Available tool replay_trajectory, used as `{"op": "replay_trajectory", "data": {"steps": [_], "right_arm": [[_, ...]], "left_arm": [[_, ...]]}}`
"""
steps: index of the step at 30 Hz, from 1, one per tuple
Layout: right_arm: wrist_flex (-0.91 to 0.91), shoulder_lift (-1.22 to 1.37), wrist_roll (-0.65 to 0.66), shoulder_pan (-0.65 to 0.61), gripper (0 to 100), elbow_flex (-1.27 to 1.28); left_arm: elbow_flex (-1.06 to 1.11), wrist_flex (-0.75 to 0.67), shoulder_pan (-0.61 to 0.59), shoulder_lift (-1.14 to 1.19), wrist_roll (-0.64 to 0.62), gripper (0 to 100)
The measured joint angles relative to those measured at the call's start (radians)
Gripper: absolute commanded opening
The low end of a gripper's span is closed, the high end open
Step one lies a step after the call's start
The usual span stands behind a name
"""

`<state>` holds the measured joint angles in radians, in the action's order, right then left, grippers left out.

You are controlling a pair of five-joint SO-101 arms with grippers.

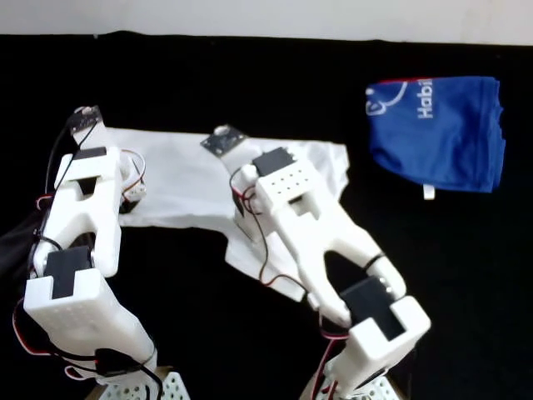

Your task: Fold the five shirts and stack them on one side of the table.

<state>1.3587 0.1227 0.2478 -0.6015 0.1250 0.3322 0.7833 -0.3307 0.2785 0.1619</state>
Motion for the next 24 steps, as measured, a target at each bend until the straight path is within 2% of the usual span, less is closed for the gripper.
{"op": "replay_trajectory", "data": {"steps": [6, 15, 21, 24], "right_arm": [[0.014, -0.008, 0.0, -0.063, 1.1, 0.0], [0.008, 0.052, 0.0, -0.072, 1.9, 0.0], [0.014, 0.069, 0.0, -0.072, 20.6, 0.0], [0.06, 0.061, 0.0, -0.08, 21.3, -0.015]], "left_arm": [[0.0, 0.0, 0.0, 0.0, 0.0, 1], [0.0, 0.0, 0.0, 0.0, 0.0, 1], [0.0, 0.0, 0.0, 0.0, 0.0, 1], [0.0, 0.0, 0.0, 0.0, 0.0, 1]]}}
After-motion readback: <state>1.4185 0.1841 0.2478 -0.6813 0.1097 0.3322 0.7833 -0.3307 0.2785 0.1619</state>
